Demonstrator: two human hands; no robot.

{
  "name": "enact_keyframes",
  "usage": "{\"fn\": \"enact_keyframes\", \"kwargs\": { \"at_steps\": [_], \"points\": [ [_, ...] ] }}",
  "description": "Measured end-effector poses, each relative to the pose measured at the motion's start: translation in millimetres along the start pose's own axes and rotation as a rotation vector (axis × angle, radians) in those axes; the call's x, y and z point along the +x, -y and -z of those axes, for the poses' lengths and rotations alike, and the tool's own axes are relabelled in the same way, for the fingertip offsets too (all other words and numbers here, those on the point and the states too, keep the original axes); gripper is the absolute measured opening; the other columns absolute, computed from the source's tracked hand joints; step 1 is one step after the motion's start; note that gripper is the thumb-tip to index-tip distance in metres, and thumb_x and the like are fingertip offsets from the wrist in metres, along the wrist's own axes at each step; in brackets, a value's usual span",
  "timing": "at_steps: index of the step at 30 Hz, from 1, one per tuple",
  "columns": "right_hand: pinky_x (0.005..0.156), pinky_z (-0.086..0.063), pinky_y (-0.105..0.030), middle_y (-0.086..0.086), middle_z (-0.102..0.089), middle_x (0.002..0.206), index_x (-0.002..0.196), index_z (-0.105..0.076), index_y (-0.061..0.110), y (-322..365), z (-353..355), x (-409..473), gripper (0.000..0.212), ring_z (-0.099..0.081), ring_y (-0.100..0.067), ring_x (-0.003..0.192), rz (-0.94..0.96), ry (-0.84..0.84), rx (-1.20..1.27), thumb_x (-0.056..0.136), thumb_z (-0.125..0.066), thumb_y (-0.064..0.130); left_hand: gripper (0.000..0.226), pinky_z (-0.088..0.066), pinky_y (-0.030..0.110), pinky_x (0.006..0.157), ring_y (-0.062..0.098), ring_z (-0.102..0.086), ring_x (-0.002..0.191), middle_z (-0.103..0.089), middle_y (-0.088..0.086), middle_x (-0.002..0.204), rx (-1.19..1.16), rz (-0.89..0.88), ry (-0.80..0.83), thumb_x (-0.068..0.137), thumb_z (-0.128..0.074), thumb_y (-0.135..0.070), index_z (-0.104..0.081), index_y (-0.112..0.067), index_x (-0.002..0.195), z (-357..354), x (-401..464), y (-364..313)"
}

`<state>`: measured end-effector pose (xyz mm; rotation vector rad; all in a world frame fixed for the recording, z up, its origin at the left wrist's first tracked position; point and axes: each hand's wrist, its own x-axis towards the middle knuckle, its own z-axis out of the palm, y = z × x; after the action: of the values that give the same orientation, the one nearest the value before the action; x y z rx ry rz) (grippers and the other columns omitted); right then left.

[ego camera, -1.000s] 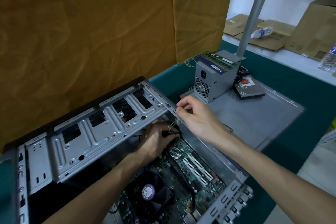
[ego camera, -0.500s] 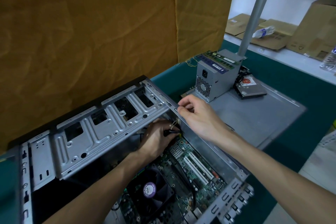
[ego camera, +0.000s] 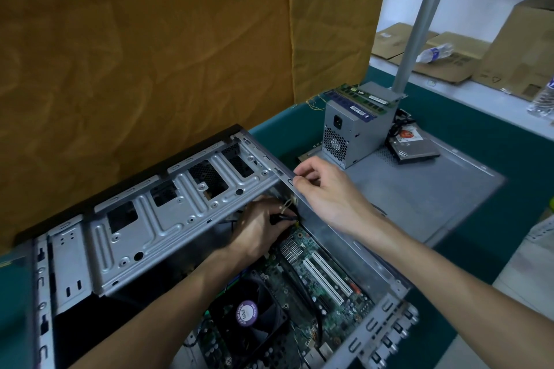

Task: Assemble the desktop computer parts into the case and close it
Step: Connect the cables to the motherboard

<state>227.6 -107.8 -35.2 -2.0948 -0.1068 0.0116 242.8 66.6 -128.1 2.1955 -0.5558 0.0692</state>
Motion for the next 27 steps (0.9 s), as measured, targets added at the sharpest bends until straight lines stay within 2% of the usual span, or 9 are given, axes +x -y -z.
{"fn": "enact_keyframes", "kwargs": {
  "at_steps": [3, 6, 10, 15, 19, 24, 27],
  "points": [
    [0.063, -0.044, -0.013, 0.014, -0.064, 0.085, 0.095, -0.058, 0.035, -0.1, 0.4, -0.7, 0.006, -0.059, 0.001, 0.079, 0.000, 0.007, -0.010, 0.100, -0.059, 0.031, 0.008, -0.038, 0.003, 0.078, -0.015, -0.055, 0.092, -0.064, -0.034, 0.083, 0.006, 0.000, 0.003, 0.083, -0.083, -0.019, -0.080, -0.026, 0.087, -0.8, -0.5, -0.4],
    [0.064, -0.044, -0.014, 0.013, -0.065, 0.085, 0.097, -0.059, 0.034, -0.4, 1.0, -0.9, 0.004, -0.059, 0.001, 0.078, 0.001, 0.002, -0.006, 0.099, -0.059, 0.031, 0.011, -0.038, 0.003, 0.079, -0.016, -0.054, 0.093, -0.061, -0.043, 0.095, 0.016, -0.001, 0.007, 0.083, -0.083, -0.020, -0.079, -0.029, 0.087, -0.5, -1.2, -0.2],
    [0.064, -0.044, -0.015, 0.013, -0.065, 0.087, 0.100, -0.059, 0.033, 0.2, 1.7, -0.5, 0.001, -0.059, 0.002, 0.079, -0.003, 0.006, -0.016, 0.100, -0.059, 0.032, 0.019, -0.039, 0.001, 0.079, -0.017, -0.055, 0.093, -0.059, -0.046, 0.095, 0.012, -0.004, 0.009, 0.082, -0.084, -0.019, -0.076, -0.036, 0.088, 0.6, -1.4, -3.5],
    [0.069, -0.047, -0.019, 0.011, -0.065, 0.087, 0.101, -0.060, 0.031, 0.8, 1.2, -1.2, 0.002, -0.059, 0.000, 0.080, -0.004, 0.009, -0.031, 0.100, -0.058, 0.032, 0.014, -0.042, 0.001, 0.077, -0.017, -0.057, 0.089, -0.061, -0.036, 0.082, 0.017, -0.011, 0.008, 0.081, -0.084, -0.017, -0.079, -0.027, 0.089, 2.0, -1.8, -4.9],
    [0.065, -0.044, -0.012, 0.012, -0.064, 0.088, 0.102, -0.060, 0.030, 0.6, 1.5, -0.9, 0.002, -0.058, 0.002, 0.080, -0.005, 0.004, -0.024, 0.100, -0.059, 0.031, 0.011, -0.043, 0.003, 0.078, -0.017, -0.056, 0.091, -0.058, -0.034, 0.088, 0.036, -0.041, 0.018, 0.083, -0.082, -0.016, -0.080, -0.023, 0.092, 4.3, -2.4, -7.6],
    [0.065, -0.044, -0.012, 0.012, -0.064, 0.088, 0.101, -0.060, 0.031, -0.7, 1.5, -0.4, 0.001, -0.058, 0.002, 0.081, -0.005, 0.006, -0.032, 0.100, -0.059, 0.031, 0.011, -0.043, 0.004, 0.078, -0.015, -0.056, 0.091, -0.057, -0.034, 0.090, 0.083, -0.036, 0.031, 0.084, -0.082, -0.022, -0.079, -0.028, 0.093, 4.5, -1.4, -5.6],
    [0.068, -0.046, -0.016, 0.013, -0.065, 0.086, 0.099, -0.060, 0.032, -1.5, 1.4, -0.5, 0.001, -0.059, 0.000, 0.079, 0.001, 0.001, -0.030, 0.100, -0.059, 0.031, 0.014, -0.043, 0.002, 0.077, -0.016, -0.057, 0.090, -0.059, -0.036, 0.085, 0.067, -0.041, 0.005, 0.082, -0.084, -0.018, -0.079, -0.028, 0.090, 2.8, -2.1, -3.8]
  ]
}}
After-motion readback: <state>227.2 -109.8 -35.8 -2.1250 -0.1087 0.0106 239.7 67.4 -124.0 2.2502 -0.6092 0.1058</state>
